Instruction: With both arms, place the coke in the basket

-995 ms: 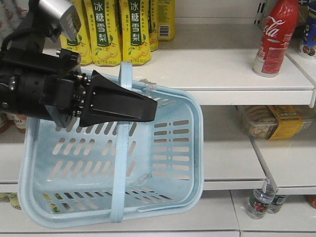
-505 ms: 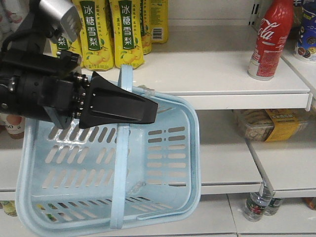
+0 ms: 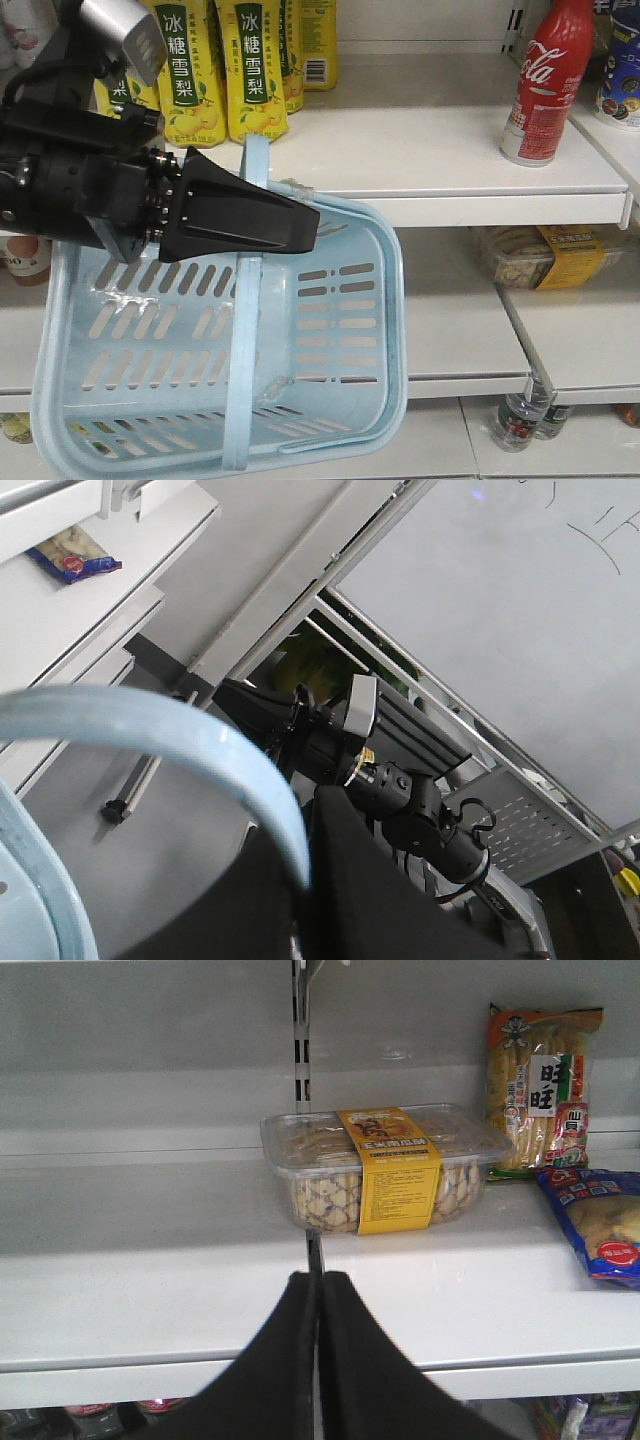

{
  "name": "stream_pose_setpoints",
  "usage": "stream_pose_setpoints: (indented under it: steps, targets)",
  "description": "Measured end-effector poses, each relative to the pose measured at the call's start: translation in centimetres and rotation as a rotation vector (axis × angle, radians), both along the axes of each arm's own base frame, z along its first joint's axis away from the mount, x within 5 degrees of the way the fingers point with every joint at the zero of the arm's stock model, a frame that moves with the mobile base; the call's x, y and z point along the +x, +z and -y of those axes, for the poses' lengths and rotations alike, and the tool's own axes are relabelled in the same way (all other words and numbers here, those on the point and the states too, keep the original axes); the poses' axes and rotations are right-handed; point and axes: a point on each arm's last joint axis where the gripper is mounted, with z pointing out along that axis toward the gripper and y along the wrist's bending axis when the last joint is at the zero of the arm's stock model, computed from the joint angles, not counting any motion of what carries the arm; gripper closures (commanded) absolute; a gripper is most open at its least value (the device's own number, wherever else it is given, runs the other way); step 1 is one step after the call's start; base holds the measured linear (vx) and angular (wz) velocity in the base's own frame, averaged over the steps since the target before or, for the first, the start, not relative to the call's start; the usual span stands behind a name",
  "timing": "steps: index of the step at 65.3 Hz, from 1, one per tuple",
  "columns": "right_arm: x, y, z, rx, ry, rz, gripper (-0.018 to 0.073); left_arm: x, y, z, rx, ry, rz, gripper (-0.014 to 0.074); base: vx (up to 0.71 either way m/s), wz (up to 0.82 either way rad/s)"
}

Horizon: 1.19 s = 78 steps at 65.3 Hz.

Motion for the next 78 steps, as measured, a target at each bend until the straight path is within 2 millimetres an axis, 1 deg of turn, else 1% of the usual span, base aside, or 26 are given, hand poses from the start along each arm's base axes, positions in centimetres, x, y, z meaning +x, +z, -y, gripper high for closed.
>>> stream_pose_setpoints:
  steps: [78]
  targets:
    - [0.0, 0.0, 0.0, 0.0, 0.0, 0.0, 0.0565, -0.09, 0.0, 0.02, 0.0, -0.009, -0.003, 0.0603, 0.01, 0.0]
